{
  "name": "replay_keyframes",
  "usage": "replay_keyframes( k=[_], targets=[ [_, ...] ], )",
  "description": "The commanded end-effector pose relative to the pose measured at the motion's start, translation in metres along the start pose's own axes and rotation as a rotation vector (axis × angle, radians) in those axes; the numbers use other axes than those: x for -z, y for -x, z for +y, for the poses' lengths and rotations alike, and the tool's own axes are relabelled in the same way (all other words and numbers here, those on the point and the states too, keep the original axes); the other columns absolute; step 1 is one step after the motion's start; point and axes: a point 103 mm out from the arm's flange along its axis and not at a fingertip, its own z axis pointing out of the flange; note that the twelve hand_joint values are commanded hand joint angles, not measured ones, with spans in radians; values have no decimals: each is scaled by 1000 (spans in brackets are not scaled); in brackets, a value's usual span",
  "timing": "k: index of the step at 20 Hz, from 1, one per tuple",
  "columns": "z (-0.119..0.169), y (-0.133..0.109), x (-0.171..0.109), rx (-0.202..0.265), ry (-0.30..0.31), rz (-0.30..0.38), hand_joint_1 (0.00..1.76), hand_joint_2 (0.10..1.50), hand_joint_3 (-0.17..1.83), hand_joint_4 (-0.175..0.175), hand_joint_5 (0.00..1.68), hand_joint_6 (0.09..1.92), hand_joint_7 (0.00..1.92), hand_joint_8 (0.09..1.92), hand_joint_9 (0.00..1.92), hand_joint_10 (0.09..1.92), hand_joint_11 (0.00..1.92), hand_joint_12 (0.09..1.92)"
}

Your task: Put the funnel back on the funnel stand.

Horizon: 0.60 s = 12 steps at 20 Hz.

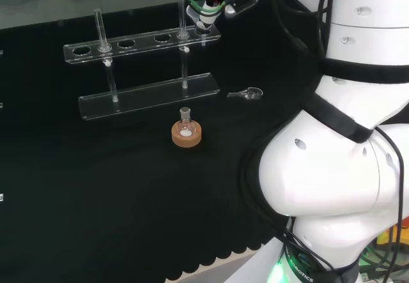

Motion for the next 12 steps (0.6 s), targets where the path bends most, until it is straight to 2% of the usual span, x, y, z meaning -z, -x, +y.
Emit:
replay_keyframes(
  k=[1,3,5,9,12],
  targets=[
    [1,1,-6,8,-54,11,763,728,590,-33,362,493,270,663,619,501,444,1304],
    [0,1,-6,16,-74,13,735,706,576,-44,255,260,97,652,404,597,290,1366],
    [-2,1,-5,20,-72,13,719,692,553,-44,157,103,23,451,213,663,157,1418],
    [-10,0,-2,22,-83,18,702,677,519,-36,55,87,0,146,36,726,30,1463],
    [-22,1,4,16,-62,18,693,673,508,-33,31,87,0,87,4,727,3,1468]
  ],
)
